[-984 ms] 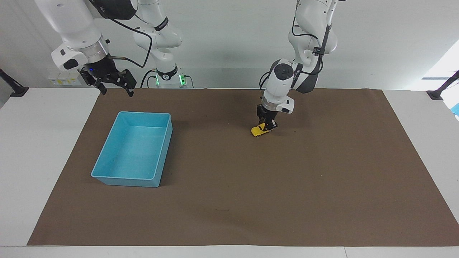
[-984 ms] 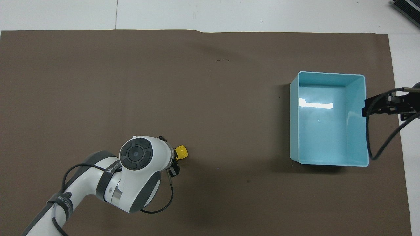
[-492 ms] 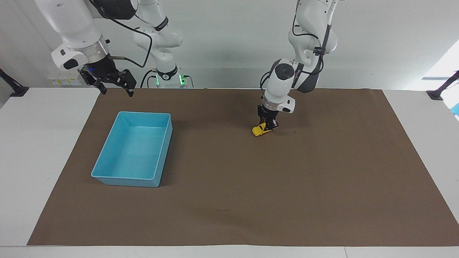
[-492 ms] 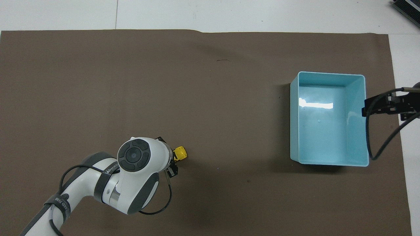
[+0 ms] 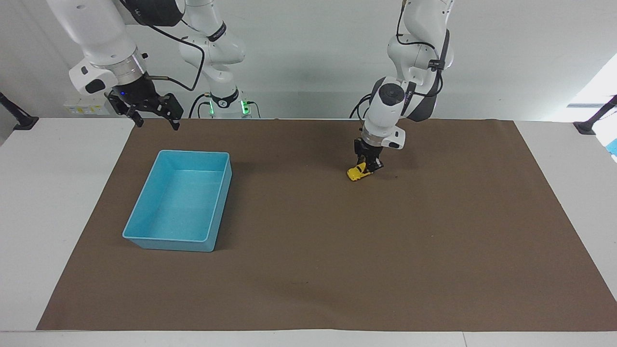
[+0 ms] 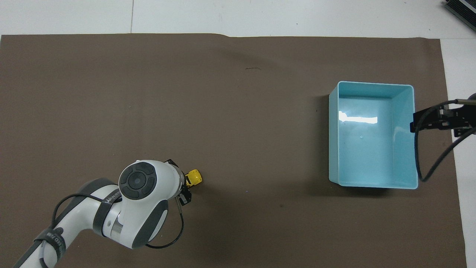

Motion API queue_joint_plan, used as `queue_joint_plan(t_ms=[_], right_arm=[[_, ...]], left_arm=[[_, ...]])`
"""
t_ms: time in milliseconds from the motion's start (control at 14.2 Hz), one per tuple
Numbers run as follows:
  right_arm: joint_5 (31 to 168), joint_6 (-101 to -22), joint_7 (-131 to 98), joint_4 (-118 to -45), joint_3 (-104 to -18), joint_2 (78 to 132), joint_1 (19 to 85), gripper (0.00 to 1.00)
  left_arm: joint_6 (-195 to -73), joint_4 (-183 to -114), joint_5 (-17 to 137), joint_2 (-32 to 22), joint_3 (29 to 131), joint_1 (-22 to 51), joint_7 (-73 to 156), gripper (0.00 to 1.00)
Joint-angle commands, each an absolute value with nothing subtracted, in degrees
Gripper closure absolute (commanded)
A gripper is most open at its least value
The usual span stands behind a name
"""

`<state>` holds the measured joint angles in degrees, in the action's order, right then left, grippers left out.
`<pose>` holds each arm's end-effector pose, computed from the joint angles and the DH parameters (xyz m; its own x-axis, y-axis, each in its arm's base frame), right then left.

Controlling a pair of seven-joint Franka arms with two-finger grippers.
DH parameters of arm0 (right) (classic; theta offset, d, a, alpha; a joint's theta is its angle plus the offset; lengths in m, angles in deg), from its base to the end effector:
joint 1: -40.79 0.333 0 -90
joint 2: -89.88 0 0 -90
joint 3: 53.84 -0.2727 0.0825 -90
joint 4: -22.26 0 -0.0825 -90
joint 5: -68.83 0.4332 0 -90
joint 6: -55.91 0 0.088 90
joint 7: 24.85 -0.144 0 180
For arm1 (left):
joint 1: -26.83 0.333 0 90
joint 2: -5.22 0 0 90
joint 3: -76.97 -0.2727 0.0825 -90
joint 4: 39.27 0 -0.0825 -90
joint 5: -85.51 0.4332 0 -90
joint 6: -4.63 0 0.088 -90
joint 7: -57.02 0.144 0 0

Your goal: Wind up and store yellow beetle car

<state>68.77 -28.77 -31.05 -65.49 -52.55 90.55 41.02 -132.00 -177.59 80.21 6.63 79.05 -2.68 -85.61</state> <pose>0.5948 -0.0111 0.5497 0.9899 -0.1264 -0.0647 -0.1262 -0.9920 0.0083 0.4408 -0.2747 0.2033 -0.4217 0.9062 -0.0322 0.9061 0.4197 -0.0537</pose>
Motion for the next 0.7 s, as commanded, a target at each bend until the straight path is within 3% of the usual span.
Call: queue_joint_plan(t_ms=[0, 633], right_arm=[[68.8, -27.8, -30.0, -64.1, -52.8, 91.3, 40.4, 0.00], [68.7, -27.8, -30.0, -64.1, -52.8, 91.3, 40.4, 0.00]], left_arm=[[-133.6, -181.2, 83.5, 6.0, 78.8, 1.3, -83.9, 0.77], [-132.7, -184.0, 83.6, 7.9, 78.8, 1.3, -79.4, 0.70]])
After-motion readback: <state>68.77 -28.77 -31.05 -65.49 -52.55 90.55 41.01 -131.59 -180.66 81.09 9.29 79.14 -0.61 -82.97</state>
